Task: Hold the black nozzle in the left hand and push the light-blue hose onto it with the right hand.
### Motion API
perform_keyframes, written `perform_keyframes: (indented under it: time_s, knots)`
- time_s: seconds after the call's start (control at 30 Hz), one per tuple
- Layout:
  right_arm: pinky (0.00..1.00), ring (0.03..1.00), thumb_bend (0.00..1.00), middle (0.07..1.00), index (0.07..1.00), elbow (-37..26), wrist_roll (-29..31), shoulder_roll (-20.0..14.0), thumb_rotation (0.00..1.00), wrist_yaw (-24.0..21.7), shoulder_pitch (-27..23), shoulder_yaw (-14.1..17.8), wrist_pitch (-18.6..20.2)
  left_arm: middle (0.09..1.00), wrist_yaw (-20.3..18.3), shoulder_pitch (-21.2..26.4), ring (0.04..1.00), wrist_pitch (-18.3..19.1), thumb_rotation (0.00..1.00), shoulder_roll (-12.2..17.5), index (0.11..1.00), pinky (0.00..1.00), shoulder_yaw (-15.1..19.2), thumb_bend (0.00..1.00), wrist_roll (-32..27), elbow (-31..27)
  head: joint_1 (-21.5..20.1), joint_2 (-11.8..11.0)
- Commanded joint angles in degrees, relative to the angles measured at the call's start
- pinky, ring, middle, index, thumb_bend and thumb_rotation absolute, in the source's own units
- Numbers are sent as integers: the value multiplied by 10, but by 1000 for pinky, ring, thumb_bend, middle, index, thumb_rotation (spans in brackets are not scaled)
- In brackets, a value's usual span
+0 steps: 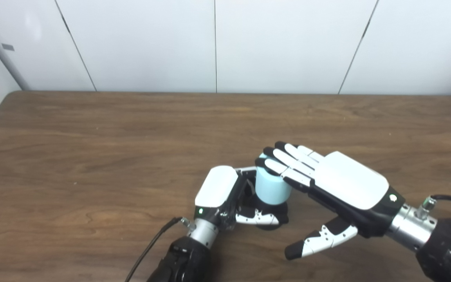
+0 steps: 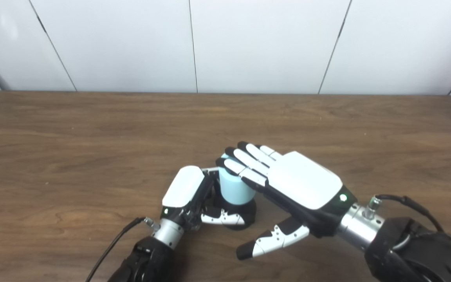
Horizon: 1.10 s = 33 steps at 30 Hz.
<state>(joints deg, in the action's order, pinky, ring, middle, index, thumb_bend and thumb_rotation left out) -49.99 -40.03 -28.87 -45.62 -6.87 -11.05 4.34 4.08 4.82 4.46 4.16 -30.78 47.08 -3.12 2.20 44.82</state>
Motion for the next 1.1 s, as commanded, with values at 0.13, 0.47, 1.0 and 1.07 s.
perform_keyframes:
  time_s: [0.13, 0.47, 1.0, 1.07]
  knots:
    - [970, 1000, 710, 968, 930, 1, -22, -20, 1000, -42, 22, -13, 2, 481, -73, -46, 405, 46, 0, 17, 520, 299, -22, 470, 12, 37, -1, 2]
    - [971, 1000, 731, 975, 945, 21, -46, -17, 1000, -41, 50, -33, -2, 495, -78, -46, 411, 48, 0, 16, 516, 308, -21, 472, 20, 33, 0, 2]
    - [971, 1000, 724, 977, 963, 42, -24, -20, 1000, -12, 56, -31, 8, 530, -86, -47, 439, 53, 0, 14, 501, 331, -18, 473, 21, 26, 0, 7]
    - [975, 1000, 717, 978, 963, 42, -21, -21, 1000, -10, 57, -32, 8, 508, -85, -47, 421, 51, 0, 15, 510, 316, -19, 472, 20, 27, 0, 8]
